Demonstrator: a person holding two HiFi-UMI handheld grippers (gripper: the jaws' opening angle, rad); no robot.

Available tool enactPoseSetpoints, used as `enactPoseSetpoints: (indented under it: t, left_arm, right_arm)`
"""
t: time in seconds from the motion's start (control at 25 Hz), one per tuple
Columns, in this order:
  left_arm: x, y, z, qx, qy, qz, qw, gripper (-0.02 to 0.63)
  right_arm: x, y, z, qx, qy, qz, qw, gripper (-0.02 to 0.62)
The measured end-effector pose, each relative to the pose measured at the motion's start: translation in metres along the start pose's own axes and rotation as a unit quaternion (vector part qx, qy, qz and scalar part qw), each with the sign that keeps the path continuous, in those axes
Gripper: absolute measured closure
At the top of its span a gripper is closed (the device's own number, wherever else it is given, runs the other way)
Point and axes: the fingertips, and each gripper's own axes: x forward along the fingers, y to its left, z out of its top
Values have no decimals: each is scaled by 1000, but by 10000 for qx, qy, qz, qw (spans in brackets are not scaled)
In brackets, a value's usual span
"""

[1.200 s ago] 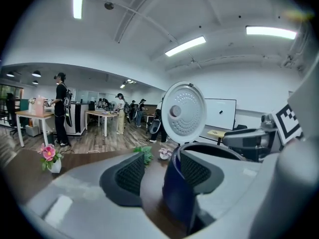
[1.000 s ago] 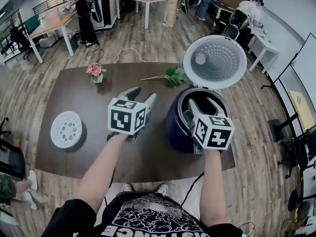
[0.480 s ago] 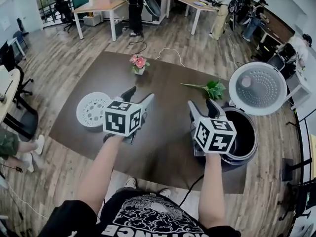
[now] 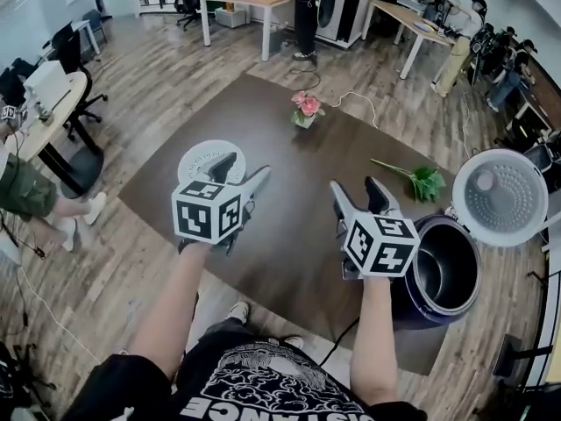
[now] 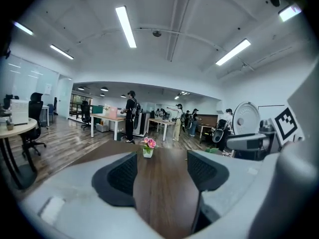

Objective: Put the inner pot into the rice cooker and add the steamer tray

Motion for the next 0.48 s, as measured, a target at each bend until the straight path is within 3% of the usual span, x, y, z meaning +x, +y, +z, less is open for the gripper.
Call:
enactPoseSetpoints:
  t: [0.48]
  left_arm:
    - [-76, 42, -33, -254, -2, 1036, 9943, 290]
  right_arm:
    - [28, 72, -24, -42, 116, 1629, 9866, 281]
